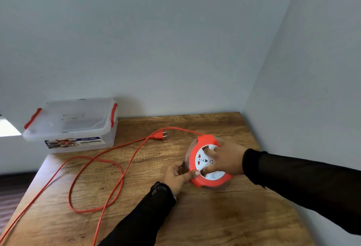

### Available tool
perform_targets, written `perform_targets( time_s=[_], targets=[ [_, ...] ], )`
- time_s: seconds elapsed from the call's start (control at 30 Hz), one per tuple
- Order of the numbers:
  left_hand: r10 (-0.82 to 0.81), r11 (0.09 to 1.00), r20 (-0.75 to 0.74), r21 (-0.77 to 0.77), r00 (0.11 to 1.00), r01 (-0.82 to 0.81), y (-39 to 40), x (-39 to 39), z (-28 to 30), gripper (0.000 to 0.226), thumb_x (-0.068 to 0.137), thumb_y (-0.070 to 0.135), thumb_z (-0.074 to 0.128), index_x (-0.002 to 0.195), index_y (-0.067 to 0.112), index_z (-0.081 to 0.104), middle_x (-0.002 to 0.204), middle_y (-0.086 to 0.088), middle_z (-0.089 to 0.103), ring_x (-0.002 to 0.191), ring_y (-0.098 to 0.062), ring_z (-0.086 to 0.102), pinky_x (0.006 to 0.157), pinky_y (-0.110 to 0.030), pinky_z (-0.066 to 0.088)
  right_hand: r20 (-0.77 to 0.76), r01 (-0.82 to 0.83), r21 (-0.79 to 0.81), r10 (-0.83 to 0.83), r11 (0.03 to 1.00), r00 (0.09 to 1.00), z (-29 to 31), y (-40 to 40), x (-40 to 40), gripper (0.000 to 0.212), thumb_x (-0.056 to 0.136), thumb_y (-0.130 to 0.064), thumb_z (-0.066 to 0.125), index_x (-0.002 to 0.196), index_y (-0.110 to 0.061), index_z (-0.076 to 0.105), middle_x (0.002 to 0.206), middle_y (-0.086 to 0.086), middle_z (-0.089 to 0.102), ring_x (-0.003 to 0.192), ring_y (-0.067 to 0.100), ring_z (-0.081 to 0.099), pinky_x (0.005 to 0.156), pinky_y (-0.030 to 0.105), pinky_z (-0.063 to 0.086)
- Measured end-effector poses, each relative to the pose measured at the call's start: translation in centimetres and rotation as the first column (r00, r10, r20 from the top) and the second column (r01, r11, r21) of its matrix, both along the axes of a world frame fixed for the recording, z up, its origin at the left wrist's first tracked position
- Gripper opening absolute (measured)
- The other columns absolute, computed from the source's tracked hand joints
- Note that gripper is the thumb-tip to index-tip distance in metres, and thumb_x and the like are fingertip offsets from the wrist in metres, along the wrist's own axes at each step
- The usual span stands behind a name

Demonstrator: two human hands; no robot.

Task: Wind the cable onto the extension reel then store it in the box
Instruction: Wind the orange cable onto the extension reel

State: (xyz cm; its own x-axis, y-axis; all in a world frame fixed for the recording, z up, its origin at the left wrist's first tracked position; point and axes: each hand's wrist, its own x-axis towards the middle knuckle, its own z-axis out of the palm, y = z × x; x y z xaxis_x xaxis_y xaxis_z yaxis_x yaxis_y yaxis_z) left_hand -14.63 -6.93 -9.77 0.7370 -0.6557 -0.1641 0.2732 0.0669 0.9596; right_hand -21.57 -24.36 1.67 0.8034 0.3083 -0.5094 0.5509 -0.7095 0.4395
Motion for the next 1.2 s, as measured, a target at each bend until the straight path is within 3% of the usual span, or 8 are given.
perform_targets(
  time_s=[0.13,0.4,0.7,0.8,0.87,0.97,1.07,1.2],
  targets=[
    [0.006,1.000,-0.003,-0.008,1.000,-0.006,0.1,0.0,-0.1,0.026,0.068,-0.008,0.076,0.091,0.004,0.070,0.081,-0.003,0.076,0.077,-0.016,0.071,0.063,-0.028,0.056,0.071,-0.057,0.059,0.053,0.997,0.996,-0.4,-0.1,0.6,0.059,0.088,-0.023,0.059,0.136,-0.041,0.030,0.110,0.023,0.057,0.092,0.038,0.060,0.094,0.055,0.038],
    [0.100,0.992,-0.005,-0.071,0.995,-0.100,-0.3,-0.3,-0.7,0.034,0.061,0.006,0.079,0.093,0.006,0.068,0.086,-0.004,0.076,0.081,-0.018,0.069,0.071,-0.029,0.055,0.289,0.371,0.575,-0.606,0.729,0.741,-3.6,1.4,-0.8,0.068,0.082,-0.060,0.041,0.143,-0.035,0.025,0.104,0.003,0.070,0.089,0.024,0.065,0.063,0.029,0.043],
    [0.130,0.988,0.045,-0.084,0.990,-0.126,-0.2,-0.6,-0.6,0.032,0.065,-0.001,0.079,0.093,0.011,0.071,0.084,-0.004,0.076,0.080,-0.017,0.070,0.070,-0.027,0.056,-0.396,0.413,0.862,-0.900,-0.295,0.184,-4.2,4.4,-0.3,0.070,0.081,-0.050,0.064,0.139,-0.023,0.037,0.130,0.001,0.057,0.107,0.023,0.060,0.081,0.032,0.052],
    [0.141,0.988,0.042,-0.069,0.989,-0.138,-0.3,-0.7,-0.4,0.033,0.069,-0.008,0.076,0.095,0.011,0.070,0.085,-0.003,0.077,0.081,-0.016,0.070,0.072,-0.027,0.056,-0.795,0.207,0.604,-0.600,-0.770,0.087,-3.7,5.0,0.2,0.058,0.087,-0.029,0.064,0.137,-0.015,0.039,0.088,0.006,0.069,0.052,0.016,0.060,0.036,0.022,0.041],
    [0.150,0.988,0.061,-0.051,0.987,-0.147,-0.3,-0.6,-0.5,0.030,0.070,-0.008,0.075,0.093,0.011,0.070,0.083,-0.002,0.077,0.078,-0.014,0.070,0.070,-0.026,0.056,-0.939,0.125,0.344,-0.336,-0.931,0.079,-3.3,5.1,0.1,0.039,0.091,-0.022,0.057,0.126,-0.011,0.044,0.052,0.007,0.061,0.034,0.012,0.049,0.033,0.016,0.028],
    [0.140,0.990,0.074,-0.030,0.987,-0.138,-0.2,-0.5,-0.6,0.024,0.072,-0.003,0.076,0.091,0.010,0.070,0.083,-0.006,0.076,0.079,-0.019,0.070,0.071,-0.032,0.056,-0.989,0.065,0.105,-0.098,-0.992,0.112,-3.2,5.3,-0.2,0.017,0.093,-0.017,0.051,0.107,-0.006,0.052,0.056,0.011,0.063,0.038,0.013,0.056,0.035,0.016,0.033],
    [0.129,0.991,0.040,-0.027,0.991,-0.128,-0.1,-0.3,-0.6,0.025,0.071,0.000,0.077,0.092,0.011,0.070,0.082,-0.003,0.075,0.078,-0.017,0.069,0.068,-0.027,0.056,-0.957,0.157,0.284,-0.270,-0.946,0.104,-3.5,5.0,-0.9,0.017,0.093,-0.018,0.052,0.102,-0.004,0.056,0.076,0.012,0.070,0.035,0.010,0.053,0.033,0.013,0.025],
    [0.105,0.994,-0.016,-0.041,0.994,-0.105,-0.1,-0.3,-0.5,0.035,0.065,0.006,0.080,0.098,0.007,0.068,0.090,-0.005,0.076,0.084,-0.016,0.070,0.069,-0.024,0.055,-0.645,0.358,0.742,-0.750,-0.568,0.147,-3.2,2.6,-2.8,0.016,0.086,-0.024,0.062,0.086,-0.009,0.064,0.063,0.001,0.070,0.040,0.012,0.052,0.038,0.018,0.036]
  ],
)
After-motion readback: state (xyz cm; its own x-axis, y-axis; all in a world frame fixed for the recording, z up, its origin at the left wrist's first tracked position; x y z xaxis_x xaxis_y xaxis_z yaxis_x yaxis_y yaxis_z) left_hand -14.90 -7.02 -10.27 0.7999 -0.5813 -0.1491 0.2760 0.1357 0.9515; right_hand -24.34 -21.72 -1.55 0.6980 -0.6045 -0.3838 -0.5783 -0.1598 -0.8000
